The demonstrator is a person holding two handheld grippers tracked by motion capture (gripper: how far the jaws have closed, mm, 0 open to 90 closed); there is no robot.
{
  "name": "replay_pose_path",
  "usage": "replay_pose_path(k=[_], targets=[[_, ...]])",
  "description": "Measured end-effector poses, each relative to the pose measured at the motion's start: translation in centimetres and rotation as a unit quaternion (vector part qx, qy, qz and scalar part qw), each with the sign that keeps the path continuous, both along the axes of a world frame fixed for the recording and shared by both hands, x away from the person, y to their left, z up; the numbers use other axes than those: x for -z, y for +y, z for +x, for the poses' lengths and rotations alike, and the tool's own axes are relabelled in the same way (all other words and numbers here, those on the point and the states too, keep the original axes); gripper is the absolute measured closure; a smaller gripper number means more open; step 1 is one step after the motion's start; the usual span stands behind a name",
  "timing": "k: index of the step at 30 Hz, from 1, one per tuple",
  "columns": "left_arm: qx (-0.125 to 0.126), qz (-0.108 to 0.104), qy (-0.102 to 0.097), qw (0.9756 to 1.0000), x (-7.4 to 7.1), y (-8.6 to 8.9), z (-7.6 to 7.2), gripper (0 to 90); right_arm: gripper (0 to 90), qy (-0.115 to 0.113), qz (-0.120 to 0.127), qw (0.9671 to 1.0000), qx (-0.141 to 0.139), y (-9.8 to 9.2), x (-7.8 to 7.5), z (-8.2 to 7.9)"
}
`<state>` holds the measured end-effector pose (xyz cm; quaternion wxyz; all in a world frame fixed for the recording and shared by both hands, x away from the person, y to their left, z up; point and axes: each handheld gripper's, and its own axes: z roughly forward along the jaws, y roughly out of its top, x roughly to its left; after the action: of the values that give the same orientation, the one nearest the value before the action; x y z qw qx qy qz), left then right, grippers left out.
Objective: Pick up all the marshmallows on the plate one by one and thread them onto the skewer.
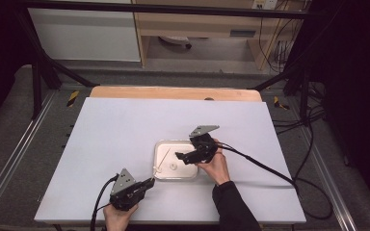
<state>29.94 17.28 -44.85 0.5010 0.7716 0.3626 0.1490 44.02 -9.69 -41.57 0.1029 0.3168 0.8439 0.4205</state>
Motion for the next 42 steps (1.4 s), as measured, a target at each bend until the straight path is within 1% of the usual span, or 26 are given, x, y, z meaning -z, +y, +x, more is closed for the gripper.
replay_pose_path(k=[2,6,7,9,11,15,16,17,20,23,34,35,36,42], targets=[[-0.001,-0.002,0.000,1.0000,0.0,0.1,0.0,88.1,21.3,0.007,0.007,1.0000,0.001,0.2,0.3,0.3],[-0.001,-0.003,0.001,1.0000,0.1,0.2,0.0,88.1,26.9,0.011,0.009,0.9999,-0.001,0.5,0.9,0.8],[-0.001,-0.003,0.001,1.0000,0.1,0.2,0.0,88.1,28.5,0.008,0.006,0.9999,-0.004,0.6,1.0,0.9],[0.000,-0.003,0.001,1.0000,0.1,0.2,0.0,88.1,33.2,0.013,-0.003,0.9999,-0.008,0.8,1.2,1.0],[0.001,-0.003,0.002,1.0000,0.1,0.1,0.0,88.1,35.9,0.010,-0.012,0.9998,-0.015,1.1,1.4,1.1],[0.001,-0.004,0.001,1.0000,0.1,0.1,0.0,88.1,42.8,0.013,-0.023,0.9992,-0.029,1.8,1.8,1.3],[0.001,-0.004,0.001,1.0000,0.1,0.2,0.0,88.1,44.7,0.012,-0.023,0.9991,-0.033,1.8,1.9,1.3],[0.001,-0.003,0.001,1.0000,0.1,0.1,0.0,88.1,46.5,0.012,-0.021,0.9992,-0.031,1.9,2.1,1.3],[0.002,-0.001,0.001,1.0000,0.1,0.1,0.0,88.1,50.6,0.012,-0.031,0.9990,-0.030,1.9,2.3,1.4],[0.002,-0.001,0.001,1.0000,0.2,0.1,0.0,88.1,55.3,0.012,-0.033,0.9989,-0.032,1.9,2.5,1.4],[0.002,-0.001,0.003,1.0000,0.2,0.1,0.0,88.1,64.2,0.013,-0.039,0.9986,-0.035,2.2,3.3,1.3],[0.002,-0.001,0.003,1.0000,0.2,0.1,0.0,88.1,65.3,0.008,-0.040,0.9985,-0.037,2.2,3.3,1.3],[0.002,-0.001,0.003,1.0000,0.2,0.1,0.0,88.1,66.9,0.008,-0.040,0.9985,-0.037,2.2,3.3,1.3],[0.003,-0.001,0.002,1.0000,0.2,0.0,0.0,88.1,70.1,0.008,-0.038,0.9987,-0.033,2.3,3.4,1.2]])
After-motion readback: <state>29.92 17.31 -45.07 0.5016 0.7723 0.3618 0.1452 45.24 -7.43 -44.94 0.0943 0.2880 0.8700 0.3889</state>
